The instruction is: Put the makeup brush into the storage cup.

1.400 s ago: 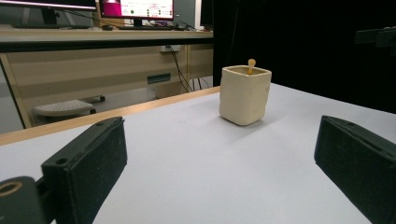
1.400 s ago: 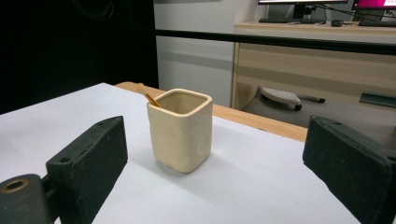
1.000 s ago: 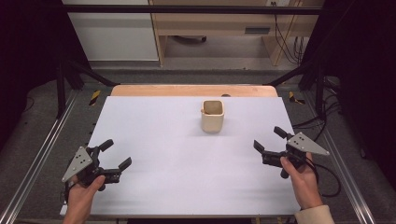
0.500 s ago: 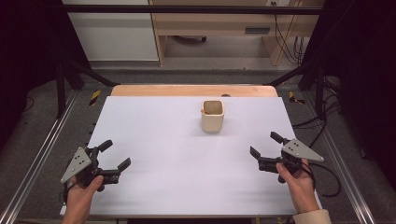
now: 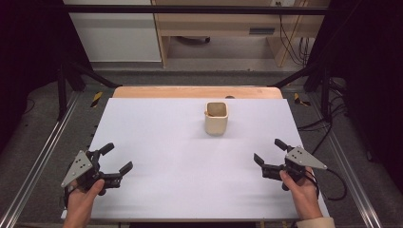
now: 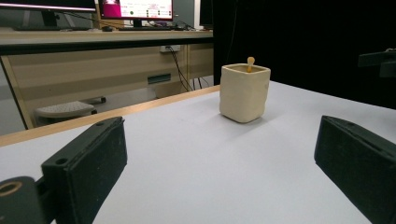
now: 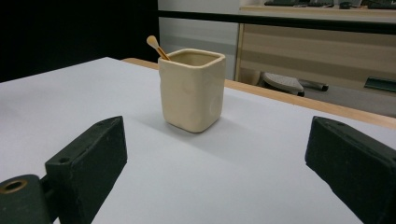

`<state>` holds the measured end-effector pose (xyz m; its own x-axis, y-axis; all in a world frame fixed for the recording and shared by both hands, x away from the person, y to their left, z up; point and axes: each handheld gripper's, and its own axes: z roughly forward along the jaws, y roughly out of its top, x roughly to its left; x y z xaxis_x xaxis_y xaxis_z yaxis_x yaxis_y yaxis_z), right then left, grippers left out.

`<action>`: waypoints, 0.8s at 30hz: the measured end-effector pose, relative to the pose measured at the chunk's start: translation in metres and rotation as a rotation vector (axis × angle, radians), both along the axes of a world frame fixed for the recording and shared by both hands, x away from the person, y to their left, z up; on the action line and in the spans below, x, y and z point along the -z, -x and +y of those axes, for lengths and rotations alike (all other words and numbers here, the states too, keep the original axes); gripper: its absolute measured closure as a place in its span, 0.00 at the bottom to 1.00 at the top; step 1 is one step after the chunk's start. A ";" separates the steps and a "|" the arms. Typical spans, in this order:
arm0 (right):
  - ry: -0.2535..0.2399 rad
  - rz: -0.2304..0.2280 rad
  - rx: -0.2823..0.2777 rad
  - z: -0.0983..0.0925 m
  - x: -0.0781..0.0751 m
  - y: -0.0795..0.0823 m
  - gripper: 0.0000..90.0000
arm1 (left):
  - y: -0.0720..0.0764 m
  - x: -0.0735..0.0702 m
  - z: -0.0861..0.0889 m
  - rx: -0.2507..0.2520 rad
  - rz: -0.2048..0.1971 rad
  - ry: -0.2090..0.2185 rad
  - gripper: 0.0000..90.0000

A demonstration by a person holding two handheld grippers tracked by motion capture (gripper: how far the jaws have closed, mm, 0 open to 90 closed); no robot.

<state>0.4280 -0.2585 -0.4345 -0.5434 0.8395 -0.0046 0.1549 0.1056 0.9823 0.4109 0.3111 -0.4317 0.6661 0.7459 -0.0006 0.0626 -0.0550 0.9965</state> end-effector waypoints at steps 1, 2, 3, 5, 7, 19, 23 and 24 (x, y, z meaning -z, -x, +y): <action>0.000 0.000 0.000 0.000 0.000 0.000 0.07 | 0.000 0.000 0.000 0.000 0.000 0.000 0.02; -0.006 0.002 -0.001 0.000 0.002 0.000 0.07 | 0.000 0.000 0.000 -0.001 -0.001 -0.001 0.02; -0.009 0.006 0.006 -0.001 0.006 0.001 0.07 | 0.000 0.000 0.001 -0.002 -0.001 -0.001 0.02; -0.011 0.004 0.007 -0.001 0.007 0.001 0.07 | 0.000 0.000 0.001 -0.003 -0.001 -0.001 0.02; -0.015 0.002 0.009 -0.001 0.008 0.002 0.07 | 0.001 0.000 0.001 -0.004 -0.001 0.000 0.02; 0.008 -0.022 0.005 -0.001 0.017 0.008 0.05 | 0.002 0.002 0.001 -0.002 -0.018 -0.008 0.02; 0.025 -0.063 0.010 -0.001 0.018 0.009 0.05 | 0.004 0.002 0.000 -0.012 -0.027 0.000 0.02; 0.025 -0.067 0.009 -0.001 0.018 0.009 0.05 | 0.004 0.002 0.000 -0.012 -0.027 0.000 0.02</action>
<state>0.4195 -0.2593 -0.4526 -0.5338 0.8433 -0.0617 0.0897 0.1290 0.9876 0.4065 0.3112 -0.4335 0.6572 0.7535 0.0178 0.0359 -0.0549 0.9978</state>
